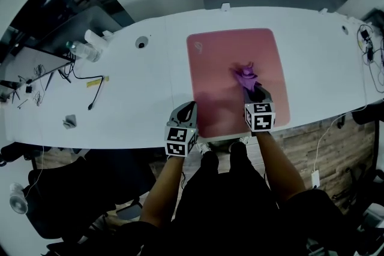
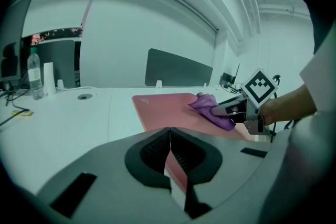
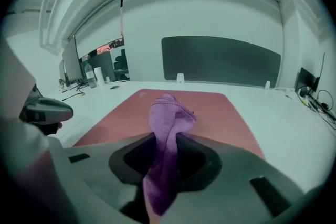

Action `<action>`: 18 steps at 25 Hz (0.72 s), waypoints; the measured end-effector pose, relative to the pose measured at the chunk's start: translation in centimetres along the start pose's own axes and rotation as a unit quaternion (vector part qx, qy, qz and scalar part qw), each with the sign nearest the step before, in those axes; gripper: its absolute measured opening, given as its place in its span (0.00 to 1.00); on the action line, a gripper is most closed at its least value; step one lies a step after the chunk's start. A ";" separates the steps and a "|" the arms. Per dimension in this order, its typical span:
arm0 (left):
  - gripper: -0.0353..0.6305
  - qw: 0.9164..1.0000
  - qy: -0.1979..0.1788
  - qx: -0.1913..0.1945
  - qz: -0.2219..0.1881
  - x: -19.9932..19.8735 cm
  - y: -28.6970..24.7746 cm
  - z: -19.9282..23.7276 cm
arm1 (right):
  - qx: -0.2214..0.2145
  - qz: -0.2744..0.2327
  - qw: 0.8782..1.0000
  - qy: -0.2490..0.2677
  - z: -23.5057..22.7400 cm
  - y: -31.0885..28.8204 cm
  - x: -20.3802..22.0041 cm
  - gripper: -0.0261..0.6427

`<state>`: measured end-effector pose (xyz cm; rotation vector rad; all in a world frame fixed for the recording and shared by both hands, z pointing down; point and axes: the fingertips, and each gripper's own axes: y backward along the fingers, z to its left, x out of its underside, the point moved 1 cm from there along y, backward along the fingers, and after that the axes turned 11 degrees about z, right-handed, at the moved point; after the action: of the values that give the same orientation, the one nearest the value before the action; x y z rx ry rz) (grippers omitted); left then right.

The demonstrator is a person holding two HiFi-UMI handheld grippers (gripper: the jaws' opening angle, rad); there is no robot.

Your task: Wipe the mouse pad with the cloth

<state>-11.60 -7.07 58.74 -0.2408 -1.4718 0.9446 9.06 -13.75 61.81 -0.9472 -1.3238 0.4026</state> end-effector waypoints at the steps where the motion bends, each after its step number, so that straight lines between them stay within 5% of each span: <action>1: 0.09 1.000 0.001 -0.001 0.000 0.2 0.2 0.2 | -0.015 -0.002 1.000 0.002 1.4 0.0 0.0 0.21; 10: 0.09 1.000 0.006 -0.008 -0.004 1.7 2.5 2.7 | -0.100 0.007 0.994 0.049 12.4 -0.9 -0.3 0.21; 18: 0.09 1.000 0.015 -0.006 -0.006 2.7 3.8 3.9 | -0.125 0.045 0.989 0.068 16.6 -2.1 0.7 0.21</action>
<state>-17.09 -4.43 58.75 -0.2534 -1.4509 0.9181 -6.84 -8.56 63.19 -1.2255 -1.2266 0.2393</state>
